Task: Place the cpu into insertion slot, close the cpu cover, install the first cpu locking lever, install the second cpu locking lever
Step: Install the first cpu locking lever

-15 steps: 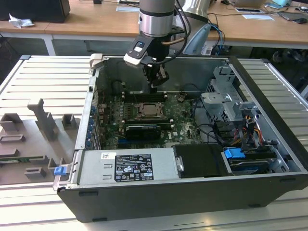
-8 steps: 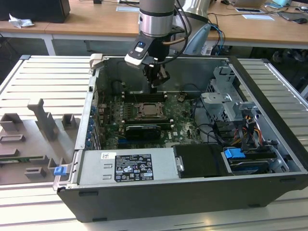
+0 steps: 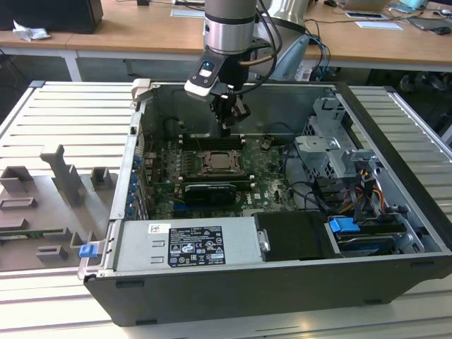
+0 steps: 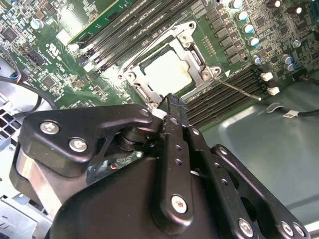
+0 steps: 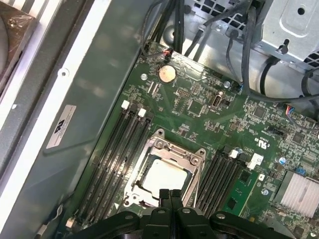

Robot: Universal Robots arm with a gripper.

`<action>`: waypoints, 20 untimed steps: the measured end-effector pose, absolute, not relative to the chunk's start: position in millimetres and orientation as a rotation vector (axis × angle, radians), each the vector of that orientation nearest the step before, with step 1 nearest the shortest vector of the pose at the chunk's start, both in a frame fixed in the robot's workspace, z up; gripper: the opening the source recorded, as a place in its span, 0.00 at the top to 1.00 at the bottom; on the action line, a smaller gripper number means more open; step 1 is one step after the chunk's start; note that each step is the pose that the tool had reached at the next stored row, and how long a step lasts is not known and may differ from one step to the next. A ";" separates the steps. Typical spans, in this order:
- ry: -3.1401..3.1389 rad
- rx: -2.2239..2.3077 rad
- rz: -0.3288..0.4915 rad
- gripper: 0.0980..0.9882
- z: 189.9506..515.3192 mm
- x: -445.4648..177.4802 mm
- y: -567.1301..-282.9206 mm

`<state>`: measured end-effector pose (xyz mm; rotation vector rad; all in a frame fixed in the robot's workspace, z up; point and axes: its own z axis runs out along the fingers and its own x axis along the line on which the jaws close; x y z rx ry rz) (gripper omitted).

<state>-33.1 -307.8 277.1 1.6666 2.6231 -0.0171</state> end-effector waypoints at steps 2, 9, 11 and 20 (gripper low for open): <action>2.630 1.656 -0.017 0.99 277.1 -33.1 -307.8; 2.654 1.616 -0.016 0.99 277.0 -33.1 -307.8; 2.661 1.605 -0.016 0.99 277.1 -33.1 -307.8; 2.694 1.548 -0.015 0.99 277.1 -33.1 -307.8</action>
